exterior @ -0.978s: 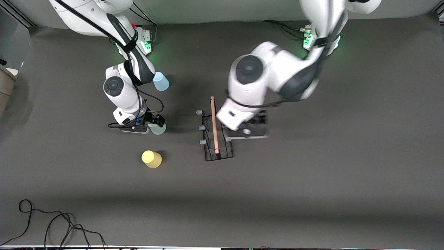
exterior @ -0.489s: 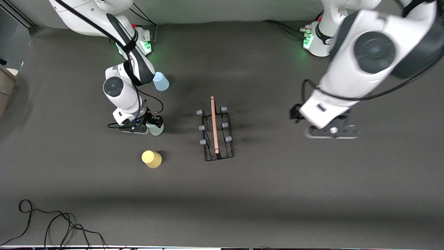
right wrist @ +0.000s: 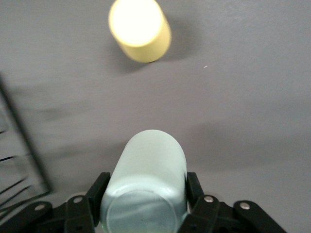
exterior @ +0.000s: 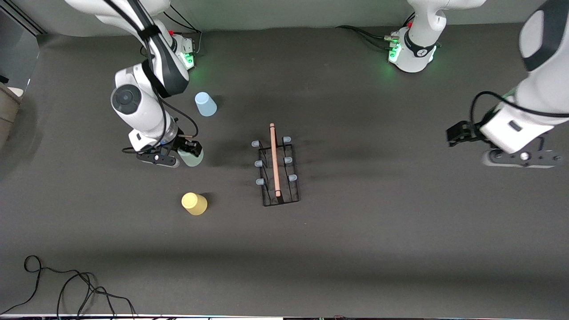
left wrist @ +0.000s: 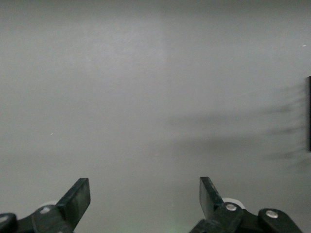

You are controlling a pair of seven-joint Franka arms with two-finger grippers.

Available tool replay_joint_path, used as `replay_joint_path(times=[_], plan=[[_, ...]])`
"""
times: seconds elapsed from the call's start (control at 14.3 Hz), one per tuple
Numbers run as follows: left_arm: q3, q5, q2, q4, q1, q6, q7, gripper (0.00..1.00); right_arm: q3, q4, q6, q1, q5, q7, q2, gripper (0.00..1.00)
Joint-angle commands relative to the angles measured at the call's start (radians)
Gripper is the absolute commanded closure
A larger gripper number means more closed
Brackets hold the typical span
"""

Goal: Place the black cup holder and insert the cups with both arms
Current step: 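Release the rack and withdraw the left gripper while the right gripper lifts the cup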

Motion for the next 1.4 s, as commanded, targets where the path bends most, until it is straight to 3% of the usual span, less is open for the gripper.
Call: replay_joint_path(times=[0.0, 0.56, 1.26, 1.33], plan=[[-0.008, -0.015, -0.055, -0.067, 0.065, 0.025, 0.040, 0.00, -0.002, 0.164, -0.145, 0.056, 0.032, 0.137, 0.018, 1.00], [-0.017, -0.035, -0.042, 0.048, 0.092, -0.053, 0.020, 0.00, -0.005, 0.371, -0.145, 0.262, 0.031, 0.466, 0.177, 1.00], [-0.013, -0.041, -0.040, 0.042, 0.092, -0.059, 0.020, 0.00, -0.008, 0.375, -0.076, 0.320, 0.017, 0.510, 0.279, 1.00], [-0.013, -0.040, -0.040, 0.043, 0.092, -0.059, 0.019, 0.00, -0.008, 0.375, -0.074, 0.320, 0.012, 0.510, 0.286, 0.89]])
